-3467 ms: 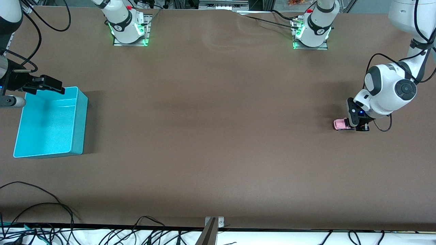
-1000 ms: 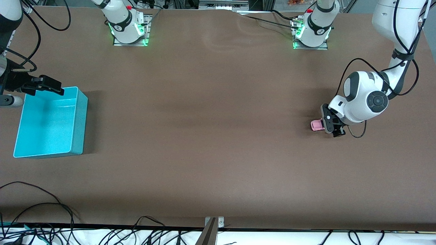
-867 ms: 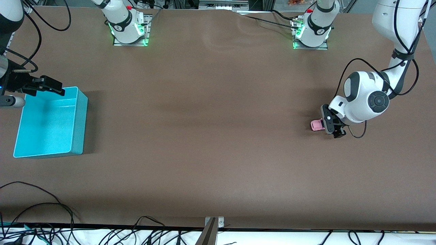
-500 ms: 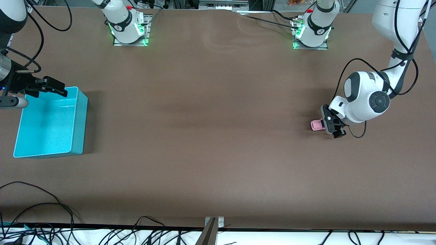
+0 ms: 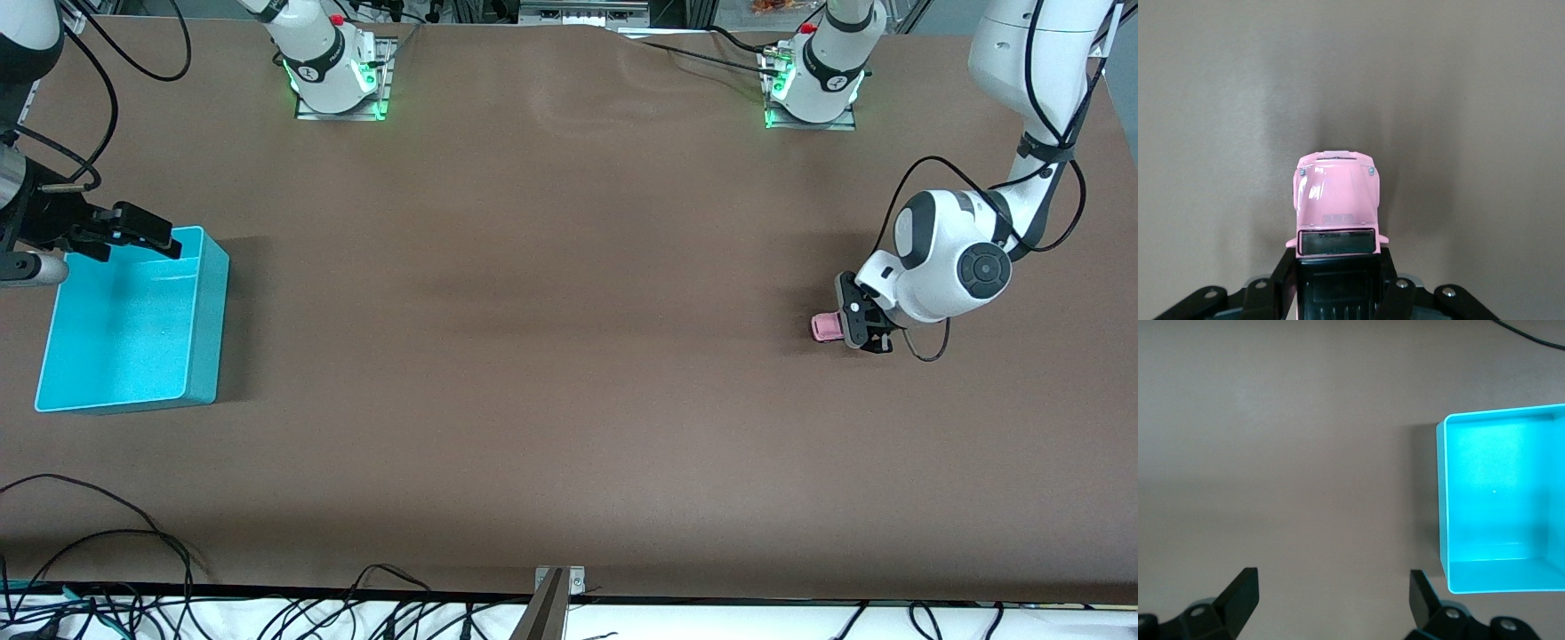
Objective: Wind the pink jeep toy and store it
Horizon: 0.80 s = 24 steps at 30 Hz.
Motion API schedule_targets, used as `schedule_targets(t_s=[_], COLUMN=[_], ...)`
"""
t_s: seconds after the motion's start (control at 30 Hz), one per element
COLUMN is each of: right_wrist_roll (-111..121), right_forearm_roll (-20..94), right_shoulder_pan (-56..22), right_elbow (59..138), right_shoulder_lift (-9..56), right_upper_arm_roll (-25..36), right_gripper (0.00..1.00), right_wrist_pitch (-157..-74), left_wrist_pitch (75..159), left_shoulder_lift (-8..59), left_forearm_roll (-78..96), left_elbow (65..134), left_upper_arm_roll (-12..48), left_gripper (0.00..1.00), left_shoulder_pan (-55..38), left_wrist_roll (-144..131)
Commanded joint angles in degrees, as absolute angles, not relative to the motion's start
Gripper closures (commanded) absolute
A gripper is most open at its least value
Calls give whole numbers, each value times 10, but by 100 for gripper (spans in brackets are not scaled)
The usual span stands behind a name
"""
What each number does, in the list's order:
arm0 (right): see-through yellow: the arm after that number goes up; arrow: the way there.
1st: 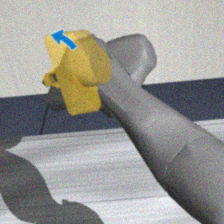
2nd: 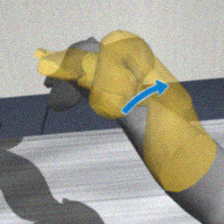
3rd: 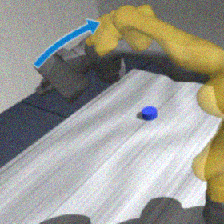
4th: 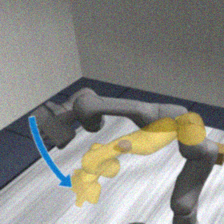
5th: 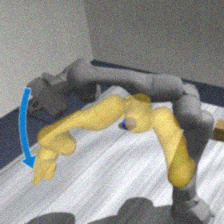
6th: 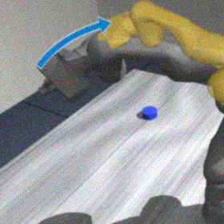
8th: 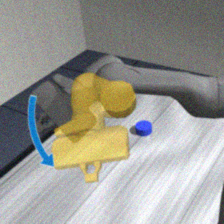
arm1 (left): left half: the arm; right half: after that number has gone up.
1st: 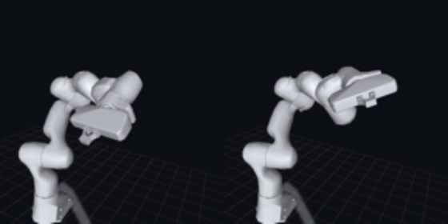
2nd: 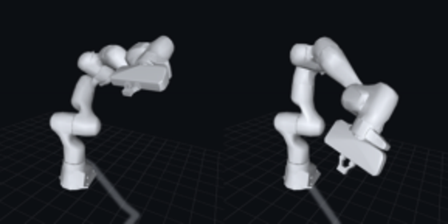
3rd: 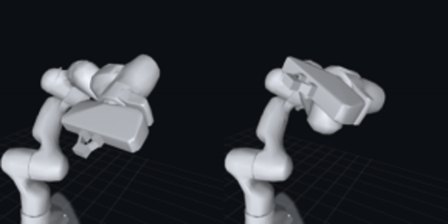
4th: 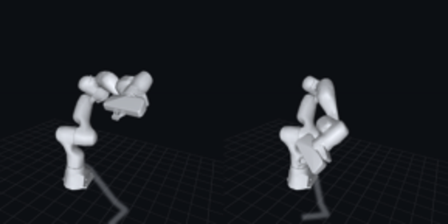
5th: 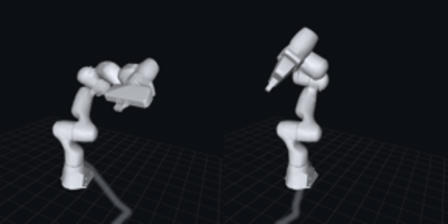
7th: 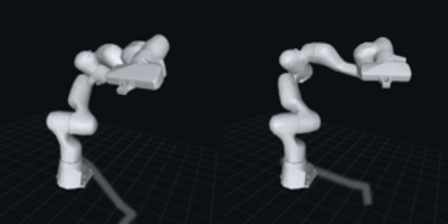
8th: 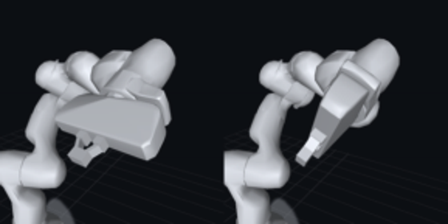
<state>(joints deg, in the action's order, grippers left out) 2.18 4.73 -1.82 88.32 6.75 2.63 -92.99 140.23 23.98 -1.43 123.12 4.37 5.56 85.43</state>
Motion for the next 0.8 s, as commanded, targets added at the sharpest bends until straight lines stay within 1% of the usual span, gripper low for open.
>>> schedule_targets(t_s=[0.0, 0.77], right_wrist_roll=[16, 15], right_forearm_roll=[60, 62], right_shoulder_pan=[-18, -13], right_elbow=[889, 881], right_shoulder_lift=[62, 63], right_upper_arm_roll=[29, 33], right_gripper=[0, 0], right_wrist_pitch=[-938, -935], left_wrist_pitch=[1397, 1397], left_shoulder_lift=[247, 242], left_forearm_roll=[-13, -15], left_elbow=[1225, 1221], left_upper_arm_roll=[41, 40], left_gripper=[100, 100], left_shoulder_pan=[55, 59], left_wrist_roll=[901, 904])
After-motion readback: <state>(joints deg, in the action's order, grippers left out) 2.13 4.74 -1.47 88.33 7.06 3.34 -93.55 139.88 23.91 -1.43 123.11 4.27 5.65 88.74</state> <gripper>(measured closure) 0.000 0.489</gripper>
